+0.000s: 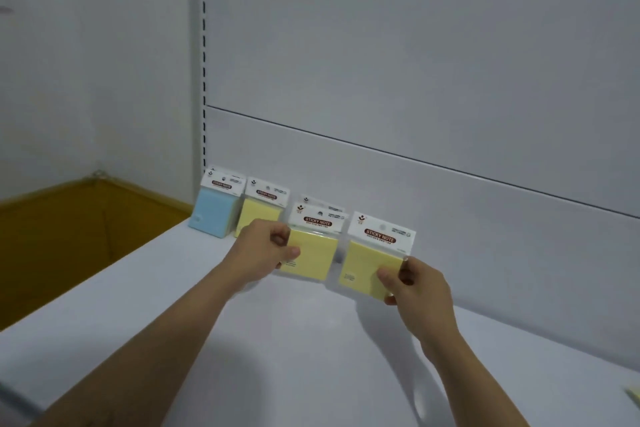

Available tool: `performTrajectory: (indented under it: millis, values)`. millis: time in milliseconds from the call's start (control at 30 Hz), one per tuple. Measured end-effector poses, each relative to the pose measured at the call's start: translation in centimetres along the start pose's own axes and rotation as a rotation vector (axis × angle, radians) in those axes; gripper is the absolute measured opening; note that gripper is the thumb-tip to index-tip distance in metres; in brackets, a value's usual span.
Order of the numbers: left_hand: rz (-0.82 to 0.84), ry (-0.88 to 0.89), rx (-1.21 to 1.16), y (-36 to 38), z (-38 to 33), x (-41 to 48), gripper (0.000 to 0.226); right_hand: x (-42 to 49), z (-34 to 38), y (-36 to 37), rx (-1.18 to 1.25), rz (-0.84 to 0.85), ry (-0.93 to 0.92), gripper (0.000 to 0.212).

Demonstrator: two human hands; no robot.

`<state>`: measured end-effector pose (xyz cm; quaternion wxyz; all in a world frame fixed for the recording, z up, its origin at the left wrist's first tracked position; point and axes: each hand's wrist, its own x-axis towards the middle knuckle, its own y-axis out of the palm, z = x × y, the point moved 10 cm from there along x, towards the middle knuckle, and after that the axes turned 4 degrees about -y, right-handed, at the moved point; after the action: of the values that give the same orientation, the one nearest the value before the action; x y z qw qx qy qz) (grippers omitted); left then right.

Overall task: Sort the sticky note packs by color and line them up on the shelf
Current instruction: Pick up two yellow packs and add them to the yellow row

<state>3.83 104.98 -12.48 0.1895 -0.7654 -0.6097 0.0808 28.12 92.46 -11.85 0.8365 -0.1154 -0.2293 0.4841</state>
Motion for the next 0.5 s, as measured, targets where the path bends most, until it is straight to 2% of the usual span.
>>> performTrajectory:
  millis: [233,500]
  values:
    - [-0.115,-0.009,0.12,-6.2,2.8,3.8,0.013,0.9,1.8,5.8,0.016,0.013,-0.031,0.014]
    - [-0.237,0.03,0.484,-8.1,3.9,5.1,0.015,0.5,2.8,10.1,-0.115,-0.045,-0.09,0.016]
